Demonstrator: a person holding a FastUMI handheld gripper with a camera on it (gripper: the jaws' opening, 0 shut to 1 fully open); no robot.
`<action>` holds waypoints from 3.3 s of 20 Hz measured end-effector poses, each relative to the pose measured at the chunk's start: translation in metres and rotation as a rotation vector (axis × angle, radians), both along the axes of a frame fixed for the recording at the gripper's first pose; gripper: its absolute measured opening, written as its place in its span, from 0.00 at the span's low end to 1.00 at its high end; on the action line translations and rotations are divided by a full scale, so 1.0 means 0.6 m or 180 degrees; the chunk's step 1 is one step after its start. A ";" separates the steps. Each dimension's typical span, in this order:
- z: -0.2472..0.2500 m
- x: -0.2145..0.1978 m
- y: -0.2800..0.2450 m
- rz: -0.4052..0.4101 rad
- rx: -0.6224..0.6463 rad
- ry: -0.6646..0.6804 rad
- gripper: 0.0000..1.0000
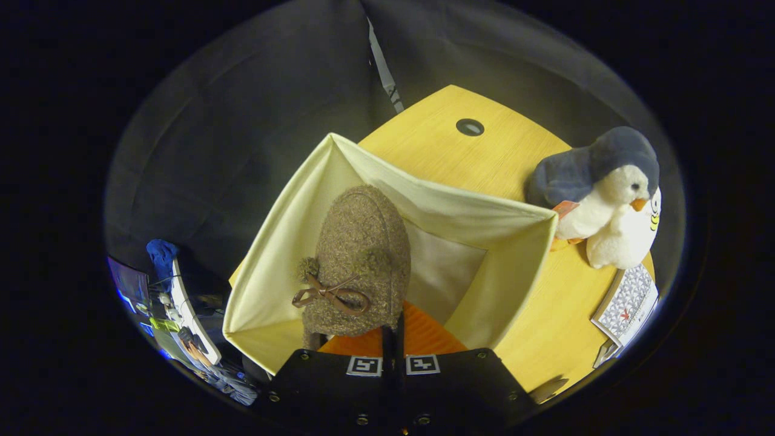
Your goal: Open the storage box then place both shoes into the box .Put the left shoe in first, then the right shoe, with the right side of both shoes facing outward in a uniform manner.
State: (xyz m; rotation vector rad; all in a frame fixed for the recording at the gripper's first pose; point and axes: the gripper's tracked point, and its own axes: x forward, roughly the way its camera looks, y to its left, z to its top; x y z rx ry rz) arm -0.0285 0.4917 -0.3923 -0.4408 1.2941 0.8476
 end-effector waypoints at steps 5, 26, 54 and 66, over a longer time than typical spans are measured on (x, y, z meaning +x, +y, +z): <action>-0.045 -0.001 0.005 0.0085 -0.0216 -0.0078 0.00; 0.296 0.031 -0.204 -0.0527 0.0955 -0.0606 0.73; -0.009 -0.081 -0.810 -0.2275 0.0108 -0.0477 0.74; -0.138 -0.101 -0.844 -0.2474 -0.0243 0.0185 0.72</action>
